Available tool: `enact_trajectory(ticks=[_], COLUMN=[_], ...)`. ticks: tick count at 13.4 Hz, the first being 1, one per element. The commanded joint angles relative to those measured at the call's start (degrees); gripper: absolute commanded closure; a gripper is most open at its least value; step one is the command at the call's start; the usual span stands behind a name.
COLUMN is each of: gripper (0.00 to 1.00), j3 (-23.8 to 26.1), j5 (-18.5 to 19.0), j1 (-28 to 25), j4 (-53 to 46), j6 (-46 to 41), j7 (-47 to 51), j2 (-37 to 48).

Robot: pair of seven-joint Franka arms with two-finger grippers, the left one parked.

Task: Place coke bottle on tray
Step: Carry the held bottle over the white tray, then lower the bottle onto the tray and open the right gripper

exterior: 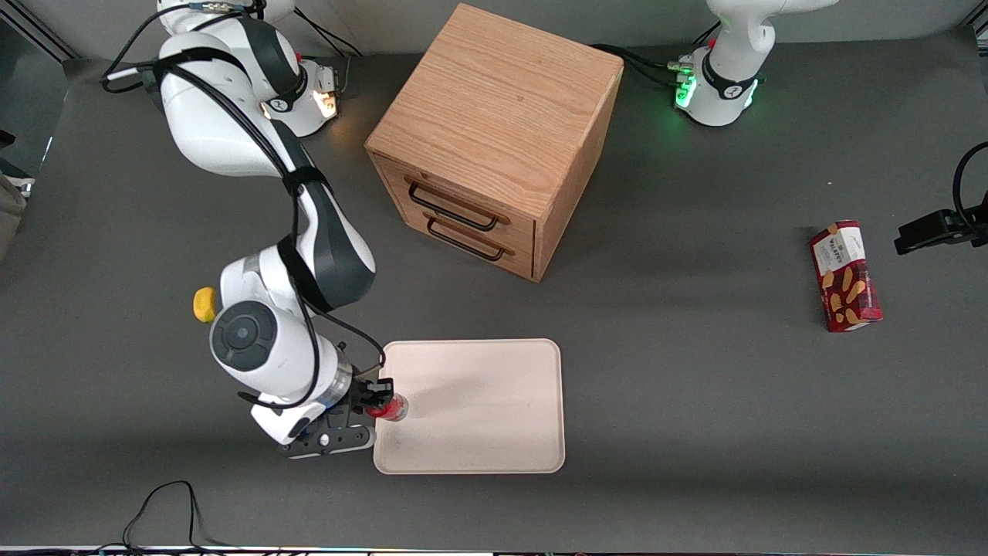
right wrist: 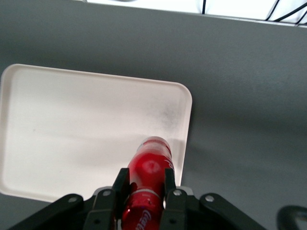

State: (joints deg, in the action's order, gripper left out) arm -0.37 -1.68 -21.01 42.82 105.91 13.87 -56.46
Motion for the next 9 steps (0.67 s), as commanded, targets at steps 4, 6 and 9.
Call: enact_trajectory(ticks=[4,6,9], gripper=[1.0,1.0,0.94], j3=[-0.9,-0.9,-0.9], j5=[0.4,1.2,1.3], j1=[-0.4,-0.4,-0.4], j4=[2.4,2.7,3.6], j6=[7.1,7.8,8.1], j7=[0.1,0.1,0.8], j2=[-1.7,-1.8,-1.8])
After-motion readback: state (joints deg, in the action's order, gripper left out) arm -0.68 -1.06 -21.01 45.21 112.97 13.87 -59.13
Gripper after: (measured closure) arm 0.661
